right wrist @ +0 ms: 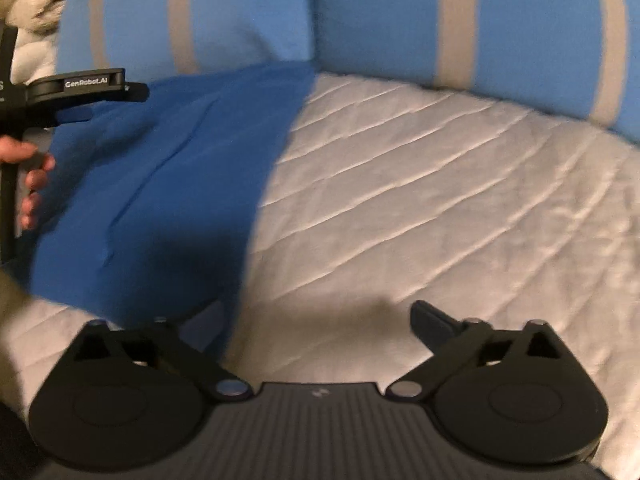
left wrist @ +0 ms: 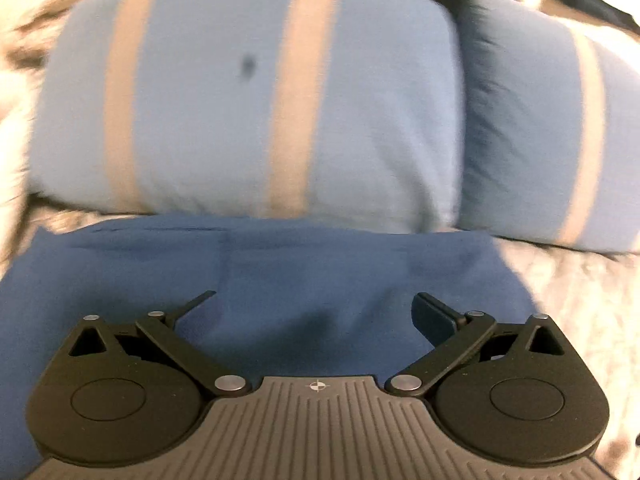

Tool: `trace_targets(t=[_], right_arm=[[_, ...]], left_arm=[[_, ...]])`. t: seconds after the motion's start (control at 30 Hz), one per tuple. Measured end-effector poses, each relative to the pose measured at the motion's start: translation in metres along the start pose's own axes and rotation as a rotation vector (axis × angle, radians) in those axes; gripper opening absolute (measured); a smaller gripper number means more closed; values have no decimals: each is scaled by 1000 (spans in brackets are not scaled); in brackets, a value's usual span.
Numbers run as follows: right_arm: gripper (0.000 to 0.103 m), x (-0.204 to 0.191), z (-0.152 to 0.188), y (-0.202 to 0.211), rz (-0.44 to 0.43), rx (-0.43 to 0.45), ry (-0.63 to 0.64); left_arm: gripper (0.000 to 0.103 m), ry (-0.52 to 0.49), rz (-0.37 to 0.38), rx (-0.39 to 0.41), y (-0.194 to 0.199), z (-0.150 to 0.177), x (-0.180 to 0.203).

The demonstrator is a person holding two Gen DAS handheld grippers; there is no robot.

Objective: Fold clothes

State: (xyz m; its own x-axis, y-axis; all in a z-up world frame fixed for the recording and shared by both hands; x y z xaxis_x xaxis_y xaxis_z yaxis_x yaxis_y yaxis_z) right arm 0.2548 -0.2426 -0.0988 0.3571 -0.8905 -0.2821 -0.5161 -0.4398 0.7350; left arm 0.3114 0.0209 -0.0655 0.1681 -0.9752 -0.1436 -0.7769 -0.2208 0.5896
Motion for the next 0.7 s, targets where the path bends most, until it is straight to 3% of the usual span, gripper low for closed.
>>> trace_targets(t=[0.1, 0.17, 0.23, 0.43, 0.7], right_arm=[[103, 10, -2, 3, 130, 6, -14], [103, 21, -1, 6, 169, 0, -50], [103, 30, 1, 9, 170, 3, -86], [103, 44, -1, 2, 205, -8, -147], [103, 31, 3, -13, 204, -69, -62]], left_arm=[[103, -25, 41, -29, -8, -4, 36], [103, 8, 88, -70, -16, 0, 54], [103, 37, 118, -117, -29, 8, 68], [103, -30, 58, -94, -43, 28, 89], [103, 89, 116, -67, -39, 32, 73]])
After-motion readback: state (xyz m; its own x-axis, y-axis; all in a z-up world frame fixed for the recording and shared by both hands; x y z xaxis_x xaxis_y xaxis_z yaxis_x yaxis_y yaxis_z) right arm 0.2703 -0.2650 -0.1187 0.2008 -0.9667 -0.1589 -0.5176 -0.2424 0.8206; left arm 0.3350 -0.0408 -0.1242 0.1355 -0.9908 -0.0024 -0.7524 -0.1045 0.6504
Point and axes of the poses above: each gripper's, at about its wrist camera, not at the fingertips, and y roughly against the way its jaws point, x to its right, z to its underside, the point moved 1 cm from there along -y, roughly the way its jaws point, and after that the axes turned 12 degrees about -z, right-handed, at the moved point
